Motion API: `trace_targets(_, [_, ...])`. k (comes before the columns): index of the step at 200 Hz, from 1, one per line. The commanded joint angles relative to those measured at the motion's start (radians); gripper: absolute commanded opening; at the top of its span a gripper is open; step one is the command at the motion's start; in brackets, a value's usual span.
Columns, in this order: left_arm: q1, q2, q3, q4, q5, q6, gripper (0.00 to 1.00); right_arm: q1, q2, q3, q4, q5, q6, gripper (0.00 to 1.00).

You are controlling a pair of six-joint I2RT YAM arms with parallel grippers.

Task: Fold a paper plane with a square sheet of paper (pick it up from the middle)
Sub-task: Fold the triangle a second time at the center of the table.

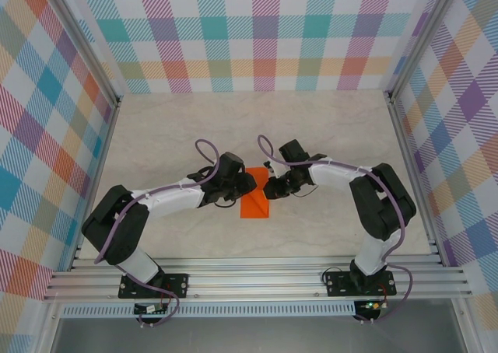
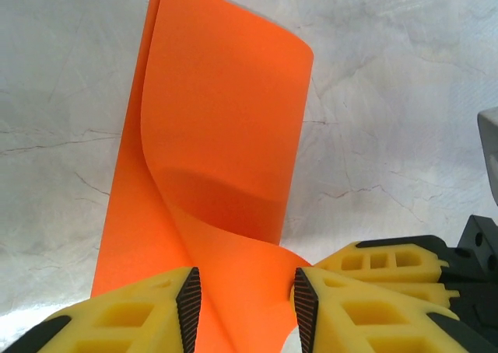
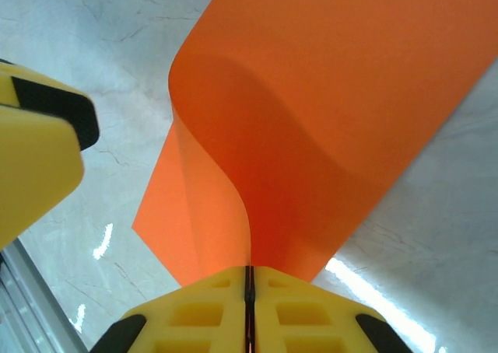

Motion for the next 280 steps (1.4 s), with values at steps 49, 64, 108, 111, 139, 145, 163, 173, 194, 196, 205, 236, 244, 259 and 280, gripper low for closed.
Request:
trace_targets(49, [-0.012, -0.013, -0.012, 0.007, 0.025, 0.022, 0.37, -0.007, 0.069, 0.082, -0.071, -0.001, -0.082, 0.10])
trace_targets(64, [-0.011, -0.010, -0.016, 0.010, 0.029, 0.022, 0.37, -0.006, 0.076, 0.086, -0.075, -0.001, -0.089, 0.11])
trace_targets(108, [-0.013, 0.005, -0.010, 0.013, 0.041, 0.023, 0.37, -0.006, 0.098, 0.103, -0.089, -0.009, -0.114, 0.11])
trace_targets(111, [-0.013, 0.006, -0.009, 0.014, 0.042, 0.023, 0.37, -0.006, 0.099, 0.105, -0.089, -0.008, -0.116, 0.11])
trace_targets(139, [-0.015, 0.016, -0.004, 0.016, 0.046, 0.024, 0.36, -0.007, 0.113, 0.118, -0.095, -0.012, -0.126, 0.12])
trace_targets(145, [-0.015, 0.019, -0.004, 0.016, 0.047, 0.024, 0.36, -0.007, 0.117, 0.121, -0.098, -0.014, -0.127, 0.12])
trace_targets(163, [-0.015, 0.022, -0.002, 0.015, 0.050, 0.024, 0.36, -0.006, 0.121, 0.126, -0.099, -0.015, -0.131, 0.12])
trace_targets(173, [-0.015, 0.023, -0.003, 0.014, 0.048, 0.022, 0.36, -0.007, 0.125, 0.132, -0.098, -0.019, -0.133, 0.12])
trace_targets(194, [-0.015, 0.027, -0.003, 0.014, 0.049, 0.022, 0.36, -0.007, 0.135, 0.142, -0.107, -0.023, -0.139, 0.12])
trace_targets(196, [-0.015, 0.027, -0.001, 0.013, 0.048, 0.022, 0.36, -0.007, 0.135, 0.143, -0.108, -0.023, -0.139, 0.12])
trace_targets(205, [-0.016, 0.030, 0.000, 0.014, 0.050, 0.023, 0.36, -0.008, 0.142, 0.146, -0.108, -0.021, -0.141, 0.12])
trace_targets(236, [-0.017, 0.032, 0.006, 0.009, 0.048, 0.023, 0.35, -0.006, 0.146, 0.148, -0.115, -0.016, -0.143, 0.12])
trace_targets(244, [-0.017, 0.032, 0.006, 0.007, 0.048, 0.023, 0.34, -0.007, 0.144, 0.147, -0.113, -0.014, -0.143, 0.12])
trace_targets(259, [-0.018, 0.034, 0.007, 0.006, 0.047, 0.022, 0.33, -0.009, 0.147, 0.148, -0.113, -0.014, -0.144, 0.12])
trace_targets(280, [-0.020, 0.039, 0.008, 0.004, 0.048, 0.017, 0.30, -0.009, 0.152, 0.150, -0.114, -0.012, -0.144, 0.13])
